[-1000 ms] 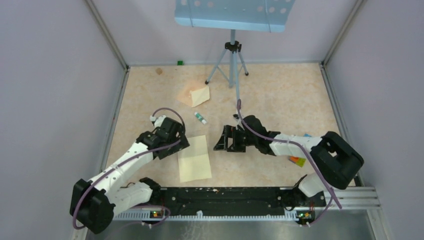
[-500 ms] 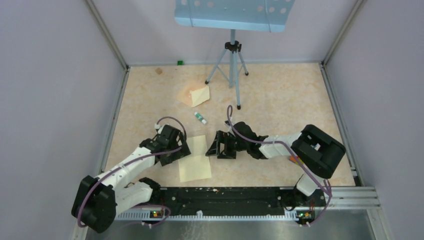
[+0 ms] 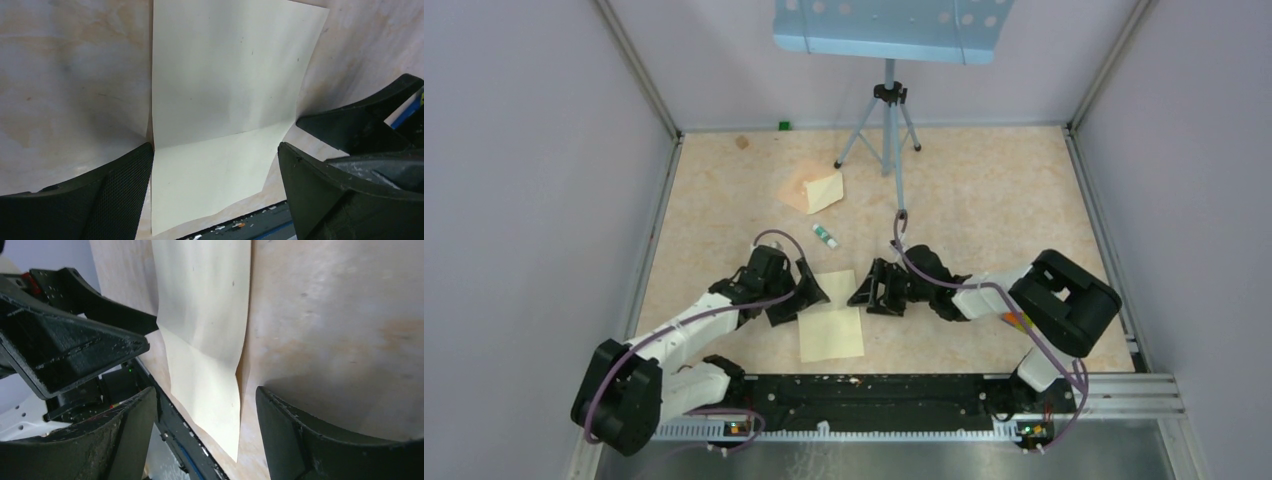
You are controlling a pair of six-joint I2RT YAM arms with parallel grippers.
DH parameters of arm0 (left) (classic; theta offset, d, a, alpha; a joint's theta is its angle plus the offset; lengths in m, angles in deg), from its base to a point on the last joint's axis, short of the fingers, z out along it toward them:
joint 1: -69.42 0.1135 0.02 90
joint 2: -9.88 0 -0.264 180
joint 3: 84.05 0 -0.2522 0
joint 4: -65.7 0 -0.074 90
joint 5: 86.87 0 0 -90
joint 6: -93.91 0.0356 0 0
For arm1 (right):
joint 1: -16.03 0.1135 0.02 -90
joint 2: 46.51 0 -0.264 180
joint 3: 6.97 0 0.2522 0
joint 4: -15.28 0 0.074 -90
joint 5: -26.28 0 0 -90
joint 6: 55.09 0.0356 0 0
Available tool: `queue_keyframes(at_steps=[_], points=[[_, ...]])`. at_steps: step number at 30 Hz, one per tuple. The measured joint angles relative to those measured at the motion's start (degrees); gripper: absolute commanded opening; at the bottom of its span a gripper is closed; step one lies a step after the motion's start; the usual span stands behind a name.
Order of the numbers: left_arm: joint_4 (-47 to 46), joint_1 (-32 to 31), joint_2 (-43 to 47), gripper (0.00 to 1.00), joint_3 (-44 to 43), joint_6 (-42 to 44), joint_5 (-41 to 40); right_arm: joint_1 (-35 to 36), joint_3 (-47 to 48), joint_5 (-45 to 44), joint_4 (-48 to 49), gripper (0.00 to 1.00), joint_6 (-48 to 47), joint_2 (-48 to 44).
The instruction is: Place the letter into the envelope and seal it
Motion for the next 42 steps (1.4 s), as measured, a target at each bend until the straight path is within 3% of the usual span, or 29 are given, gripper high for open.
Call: queue_keyframes(at_steps=[8,13,16,22,27,42], points=[[-5.53,-1.14,-3.04,0.97,0.17,-1.73,4.59,-5.7,-4.98,0.5,2.54,0.68,0.2,-3.13],[-0.5,-1.22,-2.99,0.91,-2.1,-0.28,2.78,-5.84,-5.77,0.61,3.34,0.67,0.48,-3.39],[4.07,-1.2,-1.99,0.83,-5.14,1.05,0.83,-5.84,-6.25,0.66,3.28,0.65,0.5,-3.78],[4.87,-1.22,0.76,0.53,-6.23,2.21,1.92,-5.84,-6.69,0.74,3.76,0.62,0.63,-3.74],[3.78,-1.22,-2.34,0.41,-6.03,3.19,2.64,-5.77,-6.95,0.96,4.55,0.61,1.11,-3.34],[1.05,-1.22,-5.14,0.38,-1.2,3.85,-0.33,-4.17,-6.93,1.11,7.63,0.59,2.54,-1.22]])
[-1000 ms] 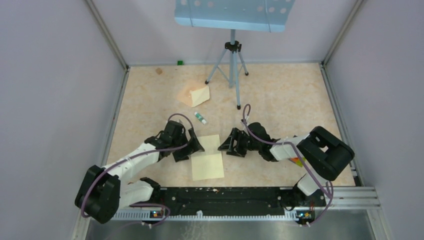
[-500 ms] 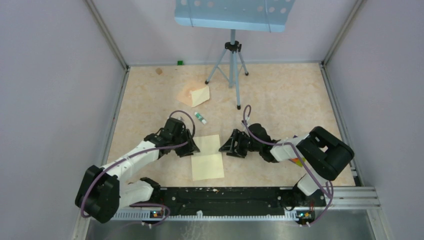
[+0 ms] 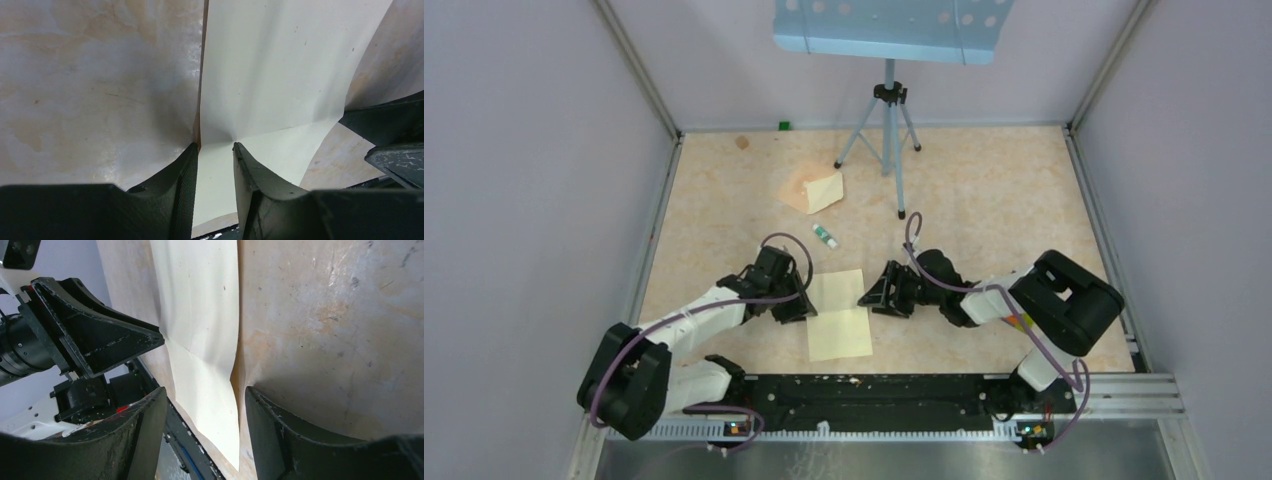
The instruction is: Place the letter into the envelope and seal it
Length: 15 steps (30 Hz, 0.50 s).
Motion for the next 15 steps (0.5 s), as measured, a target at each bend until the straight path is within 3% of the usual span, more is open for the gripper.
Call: queue_keyframes(at_steps=[15], points=[[-4.96,0.0,-0.94,0.37,1.18,-1.09,0.68,0.15,-0.11,1.75,4.11,0.59,3.5,2.36]])
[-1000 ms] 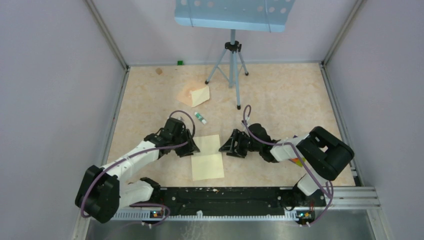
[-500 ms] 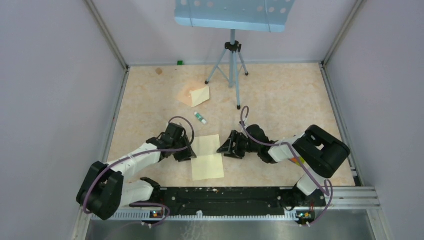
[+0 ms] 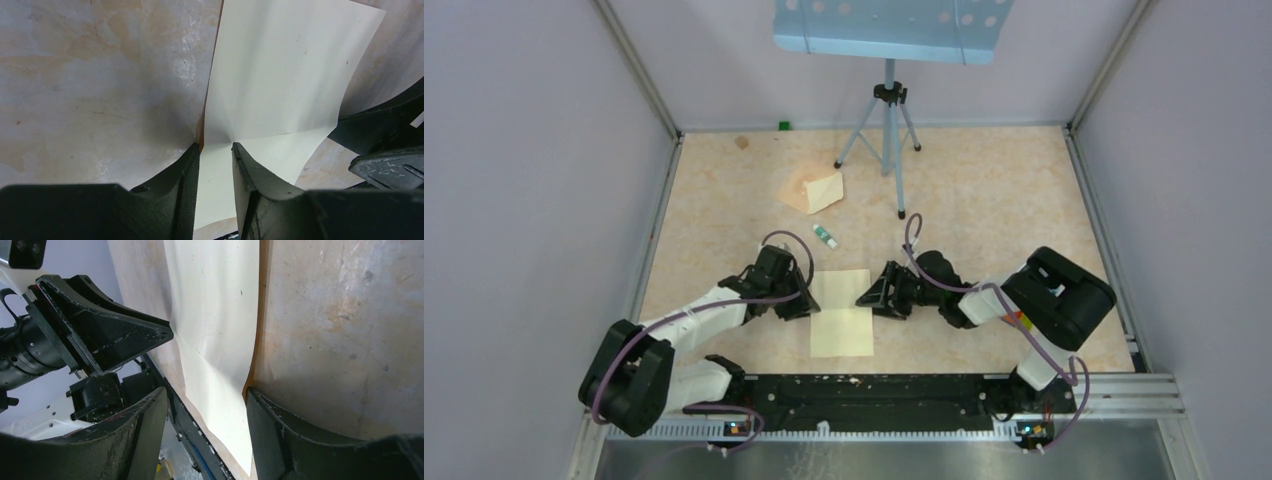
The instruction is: Place the letter into the envelope and seal it
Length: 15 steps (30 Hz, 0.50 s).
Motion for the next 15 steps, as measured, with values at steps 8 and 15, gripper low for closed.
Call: queue_keyframes(at_steps=[8,15], points=[[-1.36,0.0,-0.33,0.39,0.26,-0.2,0.98,-0.02,-1.11,0.96,3.63,0.45,3.02,0.24],[-1.95,0.0,-0.2,0.44,0.31,0.04,2.08,-0.24,-1.11,1.49,7.39,0.36,4.52,2.27]])
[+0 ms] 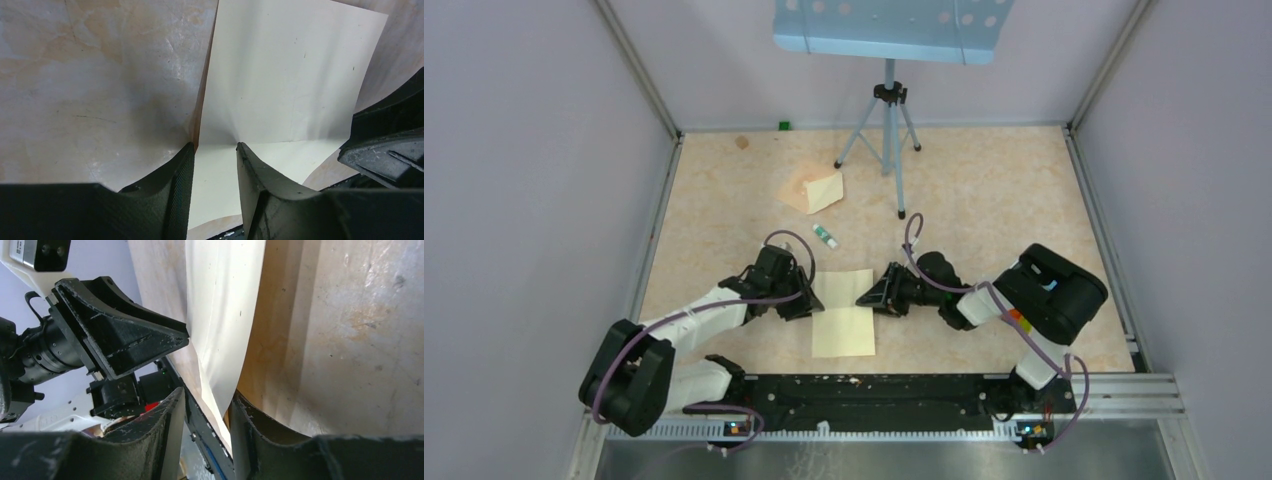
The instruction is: Place the letter into the envelope and seal it
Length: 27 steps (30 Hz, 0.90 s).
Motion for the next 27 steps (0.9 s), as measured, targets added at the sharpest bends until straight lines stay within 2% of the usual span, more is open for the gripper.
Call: queue_keyframes(at_steps=[3,14,17,20,23,27], points=[[0.39,0.0,0.26,0.45,0.0,0.13,0.48,-0.44,0.02,0.26,0.74,0.32,0.09,0.87],[3.69,0.0,0.39,0.51,-2.36,1.18,1.09,-2.36,3.26,0.83,0.37,0.3,-0.5,3.02],[4.63,0.0,0.42,0.55,-3.58,1.33,1.25,-2.67,4.5,1.16,0.57,0.21,-0.55,4.26],[6.12,0.17,0.74,0.59,-5.16,1.18,1.79,-3.23,5.33,1.62,0.44,0.02,-0.59,5.66],[8.7,1.2,2.71,0.65,-6.71,0.48,2.84,-4.24,5.75,1.97,0.28,0.0,-0.5,6.05],[13.62,3.5,5.64,0.81,-10.75,-1.2,4.11,-5.2,7.23,1.92,-1.22,0.0,-0.74,5.07]])
